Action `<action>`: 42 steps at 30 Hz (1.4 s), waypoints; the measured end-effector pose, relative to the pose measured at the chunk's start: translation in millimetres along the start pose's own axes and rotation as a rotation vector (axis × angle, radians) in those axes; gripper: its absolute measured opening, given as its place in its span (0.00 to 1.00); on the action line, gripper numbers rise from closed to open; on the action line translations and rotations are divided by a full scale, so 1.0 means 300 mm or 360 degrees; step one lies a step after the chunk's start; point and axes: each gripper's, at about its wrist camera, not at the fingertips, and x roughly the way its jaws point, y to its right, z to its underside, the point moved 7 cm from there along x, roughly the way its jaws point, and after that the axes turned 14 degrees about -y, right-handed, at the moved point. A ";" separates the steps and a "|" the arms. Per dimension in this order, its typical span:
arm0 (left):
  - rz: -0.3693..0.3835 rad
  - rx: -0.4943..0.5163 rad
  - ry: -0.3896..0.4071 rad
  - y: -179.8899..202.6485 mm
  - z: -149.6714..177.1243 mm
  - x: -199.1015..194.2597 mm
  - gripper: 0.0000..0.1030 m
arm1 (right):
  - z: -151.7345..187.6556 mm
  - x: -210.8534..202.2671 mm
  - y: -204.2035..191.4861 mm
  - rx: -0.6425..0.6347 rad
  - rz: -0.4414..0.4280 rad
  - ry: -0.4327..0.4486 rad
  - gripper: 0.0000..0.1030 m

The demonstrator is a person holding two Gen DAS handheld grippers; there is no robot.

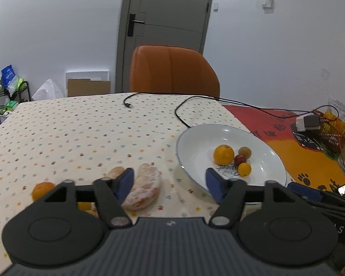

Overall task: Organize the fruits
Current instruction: 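Carry both fruits to the white plate and release them inside, then move both open tools back toward the remaining fruits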

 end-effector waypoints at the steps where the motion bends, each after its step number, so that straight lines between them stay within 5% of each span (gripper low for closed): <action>1: -0.0006 -0.0006 0.0008 -0.010 0.001 -0.008 0.72 | -0.001 -0.001 -0.002 0.0006 0.0003 0.0002 0.63; 18: -0.0140 -0.0156 0.0050 -0.203 0.054 -0.117 0.79 | 0.001 0.008 -0.119 -0.0052 -0.0087 -0.0005 0.99; 42: -0.0165 -0.0334 0.0060 -0.364 0.121 -0.160 0.78 | 0.040 0.034 -0.264 -0.0152 -0.0209 -0.0091 1.00</action>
